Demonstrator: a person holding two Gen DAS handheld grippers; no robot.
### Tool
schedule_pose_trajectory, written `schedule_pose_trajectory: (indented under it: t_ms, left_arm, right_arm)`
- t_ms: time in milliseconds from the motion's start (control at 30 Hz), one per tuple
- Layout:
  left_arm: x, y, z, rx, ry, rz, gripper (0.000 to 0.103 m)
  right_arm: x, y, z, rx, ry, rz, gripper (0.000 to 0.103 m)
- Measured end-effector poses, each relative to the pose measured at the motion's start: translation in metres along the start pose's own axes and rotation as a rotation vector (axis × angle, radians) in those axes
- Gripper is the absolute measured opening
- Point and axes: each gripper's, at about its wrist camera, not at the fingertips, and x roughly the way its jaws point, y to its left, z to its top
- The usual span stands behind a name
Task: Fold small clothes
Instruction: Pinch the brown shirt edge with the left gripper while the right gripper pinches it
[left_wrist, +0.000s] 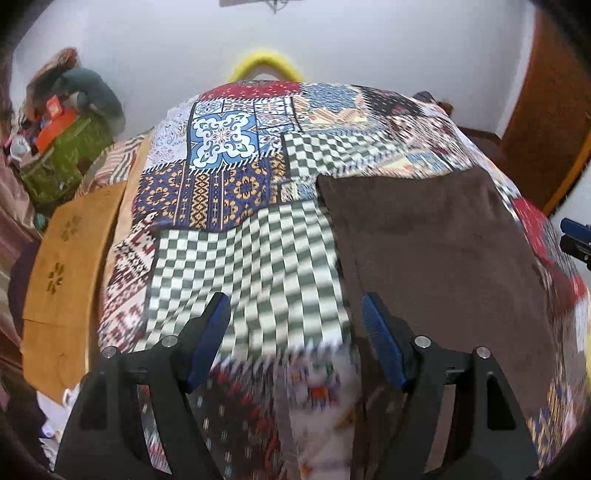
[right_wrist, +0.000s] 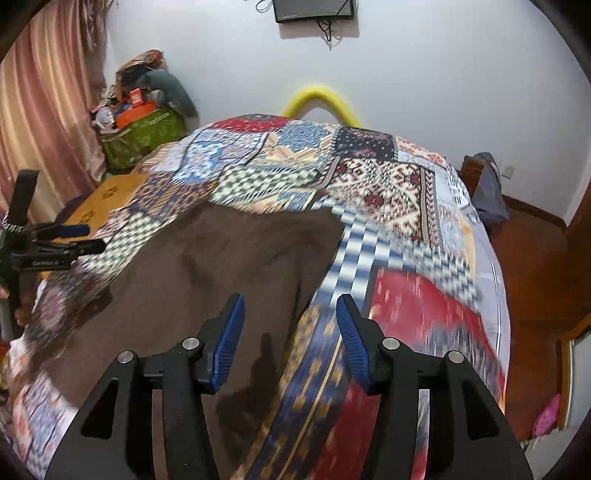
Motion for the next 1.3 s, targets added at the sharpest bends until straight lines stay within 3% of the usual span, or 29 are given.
schedule_pose_trajectory:
  t_ms: [100, 267, 500, 633, 767, 833, 900, 1000, 1033, 1100, 1167, 1300]
  left_arm:
    - [-0.019, -0.008, -0.020, 0.024, 0.003, -0.002, 0.074]
    - [-0.037, -0.016, -0.061, 0.010, 0.046, -0.051, 0.075]
    - [-0.022, -0.027, -0.095, -0.034, 0.144, -0.149, 0.075]
    - [-0.012, -0.034, -0.101, -0.072, 0.166, -0.218, 0.075]
    - [0.001, -0.038, -0.096, -0.131, 0.194, -0.335, 0.075]
    - [0.003, -0.043, -0.094, -0.123, 0.178, -0.341, 0.073]
    - [0.002, -0.051, -0.091, -0.091, 0.153, -0.344, 0.061]
    - [0.000, -0.057, -0.088, -0.077, 0.136, -0.348, 0.044]
    - [-0.002, -0.059, -0.088, -0.072, 0.131, -0.351, 0.040]
    - [-0.007, -0.062, -0.086, -0.045, 0.121, -0.340, 0.018]
    - [-0.015, -0.067, -0.086, -0.022, 0.116, -0.330, 0.012]
    - [-0.035, -0.071, -0.095, 0.007, 0.124, -0.319, 0.010]
  right_arm:
    - [-0.018, 0.009, -0.020, 0.007, 0.001, 0.010, 0.059]
    - [-0.034, 0.020, -0.054, 0.028, 0.026, 0.016, 0.059]
    - [-0.019, 0.026, -0.090, 0.130, 0.099, 0.076, 0.059]
    - [-0.003, 0.031, -0.098, 0.131, 0.135, 0.093, 0.059]
    - [0.012, 0.035, -0.099, 0.138, 0.168, 0.135, 0.059]
    - [0.016, 0.036, -0.098, 0.143, 0.165, 0.137, 0.052]
    - [0.018, 0.040, -0.099, 0.130, 0.170, 0.144, 0.037]
    - [0.017, 0.046, -0.101, 0.110, 0.177, 0.148, 0.029]
    - [0.016, 0.048, -0.101, 0.101, 0.179, 0.148, 0.021]
    - [0.014, 0.048, -0.102, 0.098, 0.185, 0.169, 0.014]
    - [0.010, 0.050, -0.103, 0.086, 0.186, 0.175, 0.013]
    - [-0.007, 0.053, -0.105, 0.074, 0.180, 0.199, 0.012]
